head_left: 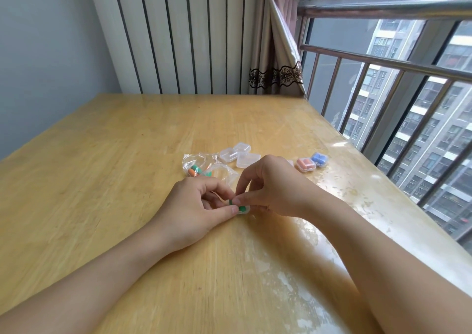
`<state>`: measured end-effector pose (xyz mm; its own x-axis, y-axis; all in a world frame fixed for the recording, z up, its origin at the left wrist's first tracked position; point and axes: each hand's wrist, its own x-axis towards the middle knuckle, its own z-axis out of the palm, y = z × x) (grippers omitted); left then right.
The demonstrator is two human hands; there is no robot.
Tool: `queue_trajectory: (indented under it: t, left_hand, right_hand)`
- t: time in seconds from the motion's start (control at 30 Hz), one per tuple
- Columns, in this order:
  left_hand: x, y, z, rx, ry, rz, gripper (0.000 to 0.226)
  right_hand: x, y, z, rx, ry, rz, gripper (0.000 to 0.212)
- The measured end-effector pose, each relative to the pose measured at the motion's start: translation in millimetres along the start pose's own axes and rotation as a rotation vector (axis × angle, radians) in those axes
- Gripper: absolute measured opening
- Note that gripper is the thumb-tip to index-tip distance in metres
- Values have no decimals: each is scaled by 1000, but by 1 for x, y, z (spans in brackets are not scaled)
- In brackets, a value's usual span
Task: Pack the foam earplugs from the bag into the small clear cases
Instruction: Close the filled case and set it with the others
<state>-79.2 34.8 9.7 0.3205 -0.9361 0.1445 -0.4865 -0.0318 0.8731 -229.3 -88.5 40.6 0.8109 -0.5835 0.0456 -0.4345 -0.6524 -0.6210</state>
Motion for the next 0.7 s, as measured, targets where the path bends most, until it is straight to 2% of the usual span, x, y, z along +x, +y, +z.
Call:
queue_trajectory:
  t: [0.2, 0.3, 0.5, 0.63, 0.7]
  left_hand:
    - [-1, -2, 0, 24, 4, 41, 10]
    - [-2, -2, -1, 39, 9, 44, 17]
    - [-1, -1, -2, 83, 4, 38, 29]
    - [-1, 1, -2, 95, 7, 33, 31]
    - [-1, 2, -2, 62, 11, 23, 34]
  right_hand:
    - [-1, 4, -10, 36, -48, 8, 5]
    - [-2, 4, -11, 31, -31, 26, 7]
    - [-2, 2, -10, 16, 105, 33, 40]
    - [-2, 0, -6, 78, 68, 15, 56]
    - [-1, 0, -4, 57, 54, -1, 56]
